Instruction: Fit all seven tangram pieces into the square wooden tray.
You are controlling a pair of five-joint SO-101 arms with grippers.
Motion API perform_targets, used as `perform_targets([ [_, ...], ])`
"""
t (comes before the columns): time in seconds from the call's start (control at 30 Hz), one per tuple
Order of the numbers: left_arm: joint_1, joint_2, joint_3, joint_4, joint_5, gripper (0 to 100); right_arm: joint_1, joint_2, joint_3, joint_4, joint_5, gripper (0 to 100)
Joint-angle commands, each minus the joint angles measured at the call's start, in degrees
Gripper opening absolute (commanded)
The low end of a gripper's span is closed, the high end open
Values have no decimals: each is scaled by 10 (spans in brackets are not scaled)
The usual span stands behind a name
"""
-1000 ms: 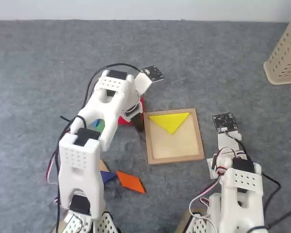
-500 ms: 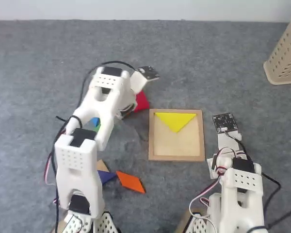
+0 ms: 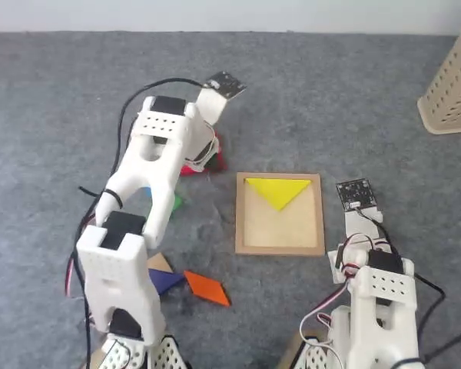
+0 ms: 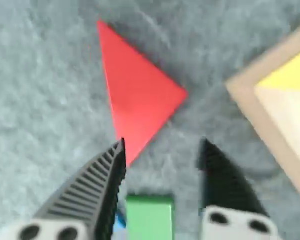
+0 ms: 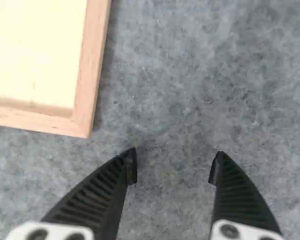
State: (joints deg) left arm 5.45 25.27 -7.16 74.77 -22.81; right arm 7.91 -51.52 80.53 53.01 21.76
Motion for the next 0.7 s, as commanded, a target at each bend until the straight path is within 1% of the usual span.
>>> perform_targets([
  [0.0,-3,-37,-26,-34,3,282,4,9,-2,-10,-6,241],
  [0.07,1,-18,-33,-62,18,285,4,9,-2,-10,-6,241],
  [0.17,8,41,-60,-95,20,287,4,9,-2,-13,-6,241],
  [0.27,2,123,-123,-69,14,287,4,9,-2,-13,-6,241],
  [0.4,-12,232,-254,11,13,284,4,9,-2,-13,-6,241],
  [0.57,-20,352,-465,165,13,282,4,9,-2,-13,-6,241],
  [0.63,-16,394,-548,243,12,250,4,9,-2,-13,-6,241],
  [0.67,-14,413,-581,265,14,217,4,9,-2,-13,-6,241],
])
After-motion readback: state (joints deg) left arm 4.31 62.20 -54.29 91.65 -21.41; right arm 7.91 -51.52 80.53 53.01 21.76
